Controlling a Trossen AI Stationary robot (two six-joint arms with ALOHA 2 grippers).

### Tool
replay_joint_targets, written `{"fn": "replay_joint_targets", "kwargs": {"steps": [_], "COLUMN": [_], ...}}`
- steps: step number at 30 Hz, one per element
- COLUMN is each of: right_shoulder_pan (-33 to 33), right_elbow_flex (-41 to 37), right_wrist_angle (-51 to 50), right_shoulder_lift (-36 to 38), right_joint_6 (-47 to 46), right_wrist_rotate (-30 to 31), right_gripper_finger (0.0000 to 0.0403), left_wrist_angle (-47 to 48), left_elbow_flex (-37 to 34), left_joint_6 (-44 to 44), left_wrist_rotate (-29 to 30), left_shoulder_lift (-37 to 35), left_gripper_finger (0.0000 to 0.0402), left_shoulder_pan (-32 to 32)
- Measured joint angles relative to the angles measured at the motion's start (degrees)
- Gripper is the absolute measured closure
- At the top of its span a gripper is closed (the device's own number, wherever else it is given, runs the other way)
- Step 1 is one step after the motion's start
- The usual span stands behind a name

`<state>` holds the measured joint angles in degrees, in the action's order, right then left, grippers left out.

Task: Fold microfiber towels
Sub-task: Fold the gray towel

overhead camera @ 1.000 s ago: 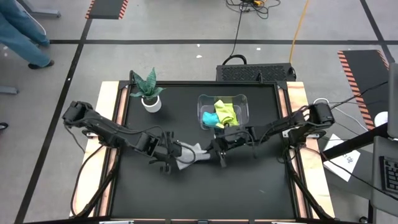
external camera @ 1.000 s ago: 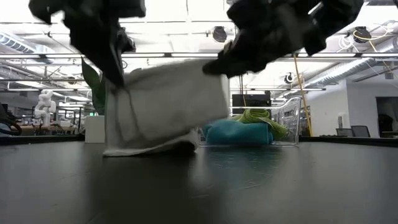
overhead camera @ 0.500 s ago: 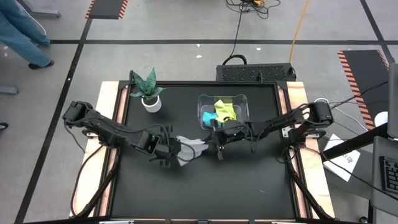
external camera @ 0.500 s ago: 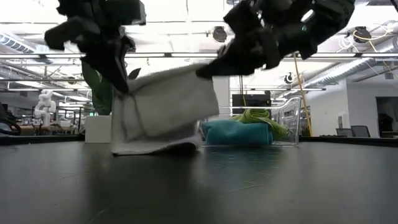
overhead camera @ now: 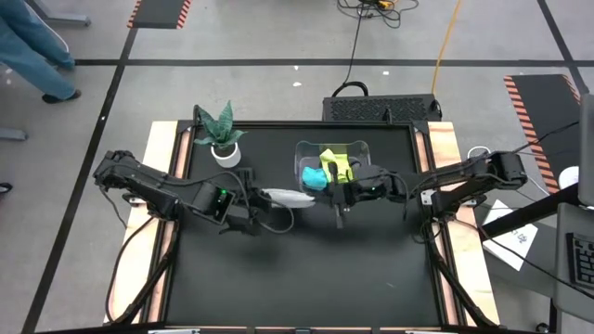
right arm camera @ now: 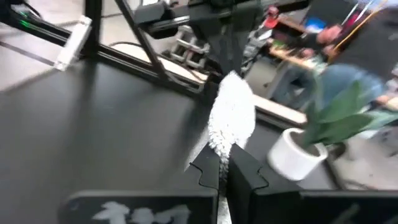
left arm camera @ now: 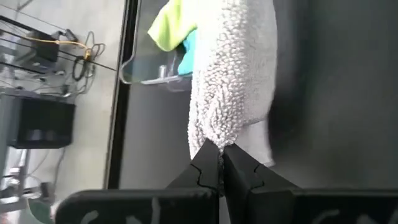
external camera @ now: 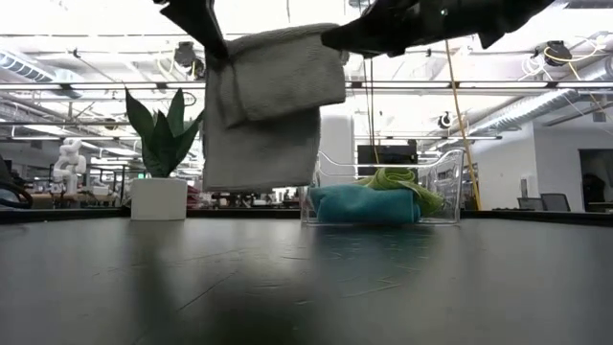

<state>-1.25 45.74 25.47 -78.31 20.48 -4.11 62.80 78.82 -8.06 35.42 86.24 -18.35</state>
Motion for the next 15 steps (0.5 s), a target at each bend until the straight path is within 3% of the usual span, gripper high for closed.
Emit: {"fn": "replay_joint_targets", "kwargs": {"steps": [6,10,15], "right_shoulder_pan": [-3.1,-7.0,-12.5], "right_elbow_flex": [0.0,0.0,0.0], "right_wrist_angle": [-4.5,-5.6,-3.8], "right_shoulder_lift": [-1.0,-3.7,-9.1], "right_joint_6": [-11.4,-19.3,-26.4], "right_wrist_rotate": [-4.3,-6.7,-6.8], "right_gripper_finger": [0.0403,0.0403,0.0403], "left_wrist_angle": [-6.1,-17.6,-34.5], "left_elbow_flex": [-2.7,-8.9,-17.8], "left_joint_6": [-5.5,-10.3,-16.3], "left_wrist_rotate": [-10.3,-19.3,-23.8], "left_shoulder_lift": [0.0,0.0,0.0], "left_gripper_finger": [0.0398,0.0395,0.0397], "left_shoulder_pan": [-2.4,-5.5,-11.0]}}
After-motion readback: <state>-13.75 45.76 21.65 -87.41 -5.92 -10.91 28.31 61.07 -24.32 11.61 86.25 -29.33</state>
